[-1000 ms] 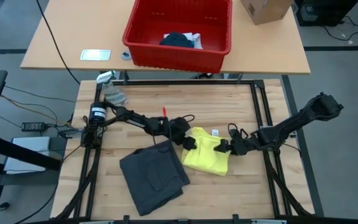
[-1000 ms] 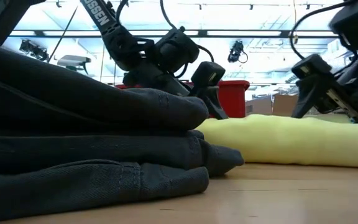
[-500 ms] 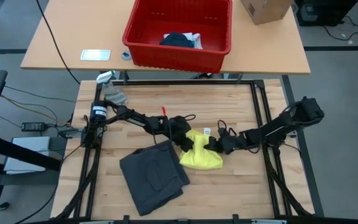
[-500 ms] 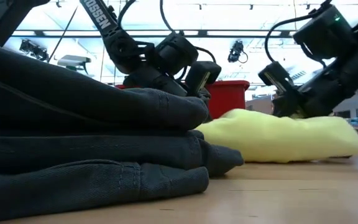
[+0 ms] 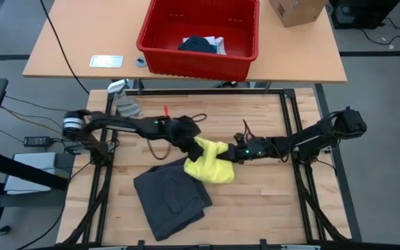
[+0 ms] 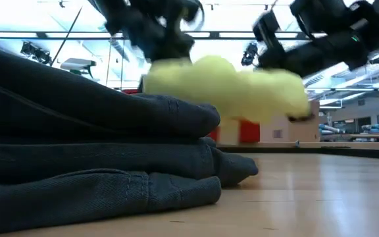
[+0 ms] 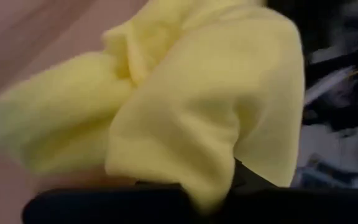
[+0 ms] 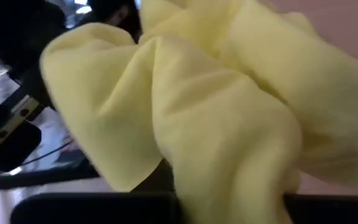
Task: Fold Laundry from Bin
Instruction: Stack the yellow shirt on top of the black short
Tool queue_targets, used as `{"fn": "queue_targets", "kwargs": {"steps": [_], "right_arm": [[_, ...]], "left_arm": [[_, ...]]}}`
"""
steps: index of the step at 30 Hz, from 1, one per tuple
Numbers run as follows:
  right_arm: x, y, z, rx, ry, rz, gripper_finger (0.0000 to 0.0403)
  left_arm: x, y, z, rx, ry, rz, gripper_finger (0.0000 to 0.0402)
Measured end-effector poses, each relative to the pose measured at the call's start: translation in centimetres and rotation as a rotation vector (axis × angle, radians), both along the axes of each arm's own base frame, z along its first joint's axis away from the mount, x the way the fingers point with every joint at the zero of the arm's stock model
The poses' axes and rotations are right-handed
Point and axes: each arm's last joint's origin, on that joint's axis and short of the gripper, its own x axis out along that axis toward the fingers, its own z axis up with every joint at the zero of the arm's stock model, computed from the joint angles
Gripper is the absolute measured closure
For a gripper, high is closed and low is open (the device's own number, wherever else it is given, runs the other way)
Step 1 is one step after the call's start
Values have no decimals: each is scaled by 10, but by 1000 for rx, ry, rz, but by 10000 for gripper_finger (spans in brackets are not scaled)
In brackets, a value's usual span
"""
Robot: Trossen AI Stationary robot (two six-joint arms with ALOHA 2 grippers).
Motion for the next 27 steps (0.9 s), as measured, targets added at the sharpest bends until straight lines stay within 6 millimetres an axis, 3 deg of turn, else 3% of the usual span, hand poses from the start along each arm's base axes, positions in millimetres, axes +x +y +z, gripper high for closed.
{"fn": "queue_targets", "kwargs": {"steps": [5,10,18,27], "right_arm": [[34,5,38,-52,-93,112,350],[65,14,49,-118,-40,242,350],[109,42,24,-155,-4,430,350],[167,62,-25,-175,-5,566,344]], "left_arm": [[-31,-30,29,-86,93,29,380],[-66,-71,49,-138,187,70,380],[-108,-152,40,-222,437,138,380],[-126,-204,-1,-175,670,274,370]]}}
